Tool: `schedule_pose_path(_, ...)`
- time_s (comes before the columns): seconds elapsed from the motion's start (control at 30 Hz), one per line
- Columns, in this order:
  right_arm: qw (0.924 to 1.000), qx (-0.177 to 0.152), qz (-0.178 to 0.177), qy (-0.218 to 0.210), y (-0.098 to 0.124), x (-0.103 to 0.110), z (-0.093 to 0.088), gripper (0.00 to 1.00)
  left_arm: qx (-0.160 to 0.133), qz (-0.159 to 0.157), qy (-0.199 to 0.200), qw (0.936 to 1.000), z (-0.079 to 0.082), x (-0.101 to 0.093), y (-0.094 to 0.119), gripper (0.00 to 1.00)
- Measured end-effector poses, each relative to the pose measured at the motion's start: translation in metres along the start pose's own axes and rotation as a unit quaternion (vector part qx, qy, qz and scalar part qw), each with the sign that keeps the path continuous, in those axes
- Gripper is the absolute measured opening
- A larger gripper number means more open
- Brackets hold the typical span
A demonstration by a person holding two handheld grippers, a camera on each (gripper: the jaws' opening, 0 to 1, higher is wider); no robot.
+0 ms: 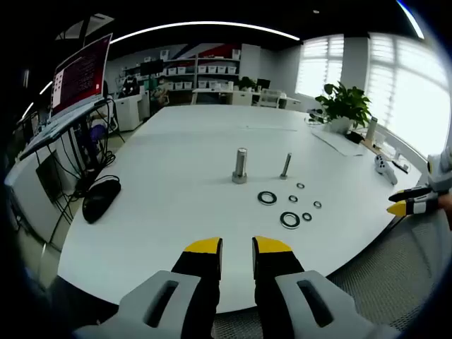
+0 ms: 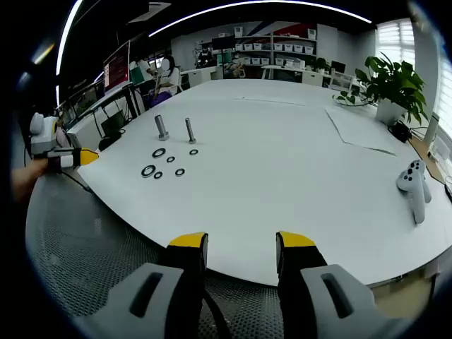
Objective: Place the washer onto the threaded stud by aligning its center hole with the stud, sliding it down to the base, and recovering from edge contact or off-axis alignment until the washer reaches the visible bottom stop.
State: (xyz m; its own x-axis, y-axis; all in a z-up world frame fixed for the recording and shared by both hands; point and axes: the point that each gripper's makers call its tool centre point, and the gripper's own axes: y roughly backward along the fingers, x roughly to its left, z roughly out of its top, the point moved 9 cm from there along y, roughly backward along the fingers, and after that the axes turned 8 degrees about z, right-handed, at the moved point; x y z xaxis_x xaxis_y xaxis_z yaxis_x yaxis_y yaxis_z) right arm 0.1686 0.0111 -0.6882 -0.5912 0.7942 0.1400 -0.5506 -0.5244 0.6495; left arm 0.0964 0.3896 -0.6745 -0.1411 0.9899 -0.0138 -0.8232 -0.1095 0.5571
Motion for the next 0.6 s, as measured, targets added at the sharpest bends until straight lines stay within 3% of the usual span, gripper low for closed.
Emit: schedule_pose_path(0.6, 1.0, 0.003, 0.003, 0.001, 0.0002, 0.0005, 0.0, 0.4, 0.002, 0.001, 0.0, 1.0, -0.0008, 0.0006, 0.0002, 0.15)
